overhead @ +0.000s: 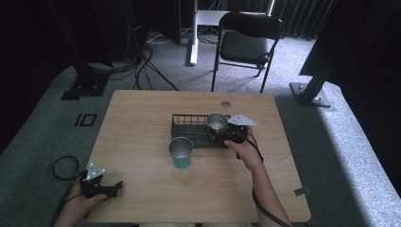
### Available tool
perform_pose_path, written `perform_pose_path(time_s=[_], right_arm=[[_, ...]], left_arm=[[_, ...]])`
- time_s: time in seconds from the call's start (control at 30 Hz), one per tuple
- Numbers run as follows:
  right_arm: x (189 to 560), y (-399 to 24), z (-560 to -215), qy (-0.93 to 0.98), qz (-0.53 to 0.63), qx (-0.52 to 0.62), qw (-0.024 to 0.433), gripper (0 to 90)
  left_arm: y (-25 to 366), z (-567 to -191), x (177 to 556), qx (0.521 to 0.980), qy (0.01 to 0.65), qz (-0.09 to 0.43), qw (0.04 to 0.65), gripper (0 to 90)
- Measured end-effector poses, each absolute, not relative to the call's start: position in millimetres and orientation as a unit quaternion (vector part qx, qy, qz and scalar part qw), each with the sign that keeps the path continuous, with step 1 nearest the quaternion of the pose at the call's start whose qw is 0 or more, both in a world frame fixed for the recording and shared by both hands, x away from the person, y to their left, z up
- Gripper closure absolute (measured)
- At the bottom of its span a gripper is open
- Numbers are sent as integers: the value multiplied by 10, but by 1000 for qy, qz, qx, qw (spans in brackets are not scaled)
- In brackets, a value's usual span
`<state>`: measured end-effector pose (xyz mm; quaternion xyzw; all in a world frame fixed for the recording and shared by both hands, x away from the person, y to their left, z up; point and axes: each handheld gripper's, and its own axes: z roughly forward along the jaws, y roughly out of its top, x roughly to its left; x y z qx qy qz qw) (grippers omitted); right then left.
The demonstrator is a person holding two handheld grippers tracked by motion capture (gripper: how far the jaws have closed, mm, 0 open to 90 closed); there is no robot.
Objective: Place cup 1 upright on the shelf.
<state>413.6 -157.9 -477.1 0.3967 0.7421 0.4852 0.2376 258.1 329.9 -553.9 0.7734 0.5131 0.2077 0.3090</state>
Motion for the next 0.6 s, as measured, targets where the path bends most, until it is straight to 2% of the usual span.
perform_pose_path(time_s=[0.6], right_arm=[[3902, -1869, -4814, 740, 482, 398, 249, 116]], left_arm=[[3299, -5539, 2581, 773, 513, 208, 309, 19]])
